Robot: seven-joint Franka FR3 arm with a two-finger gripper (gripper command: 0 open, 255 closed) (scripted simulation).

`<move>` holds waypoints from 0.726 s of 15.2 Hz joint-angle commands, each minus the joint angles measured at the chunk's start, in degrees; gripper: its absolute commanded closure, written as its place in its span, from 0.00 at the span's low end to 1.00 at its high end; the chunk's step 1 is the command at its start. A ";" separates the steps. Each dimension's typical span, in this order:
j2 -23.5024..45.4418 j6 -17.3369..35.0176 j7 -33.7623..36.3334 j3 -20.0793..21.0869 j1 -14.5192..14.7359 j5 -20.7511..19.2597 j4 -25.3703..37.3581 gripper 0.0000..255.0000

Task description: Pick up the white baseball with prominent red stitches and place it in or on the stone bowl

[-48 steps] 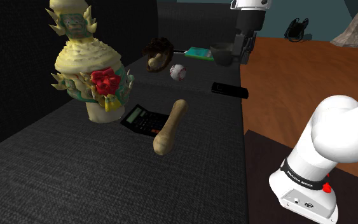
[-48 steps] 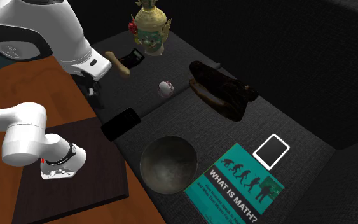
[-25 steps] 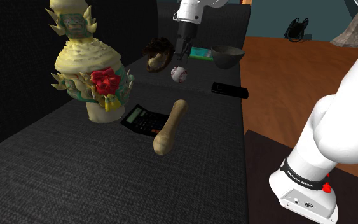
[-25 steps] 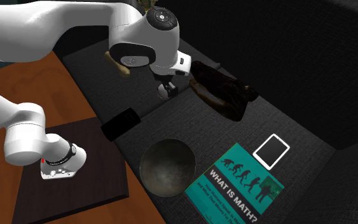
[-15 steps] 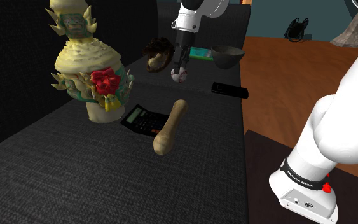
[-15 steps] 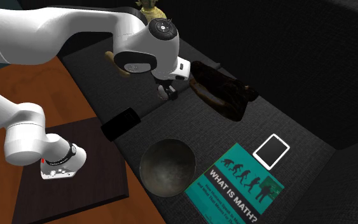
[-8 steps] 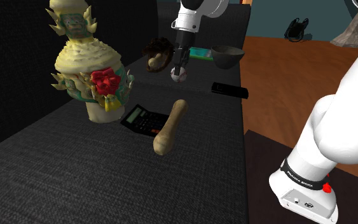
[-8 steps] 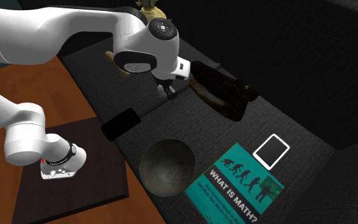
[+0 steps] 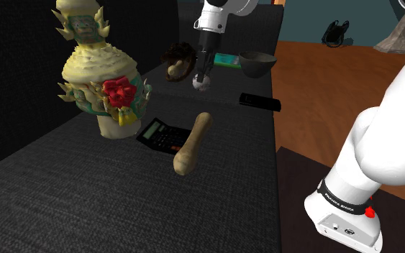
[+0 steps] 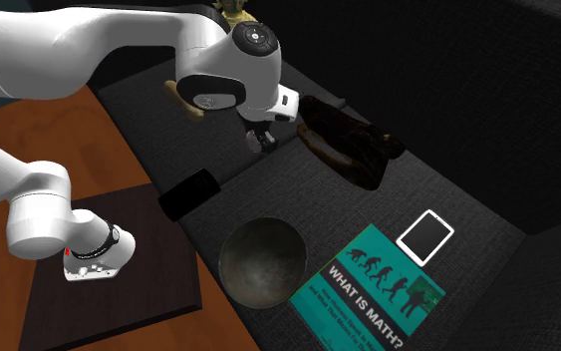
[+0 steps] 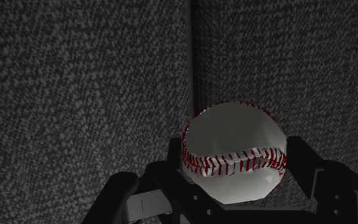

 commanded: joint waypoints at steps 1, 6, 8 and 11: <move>-0.23 -1.35 0.38 -0.01 -0.01 -0.13 1.17 1.00; -0.32 -5.04 1.27 -0.08 -0.07 -0.36 4.87 1.00; -0.26 -6.53 1.61 -0.11 -0.10 -0.42 6.46 1.00; -0.08 -8.80 2.12 -0.17 -0.14 -0.48 8.95 1.00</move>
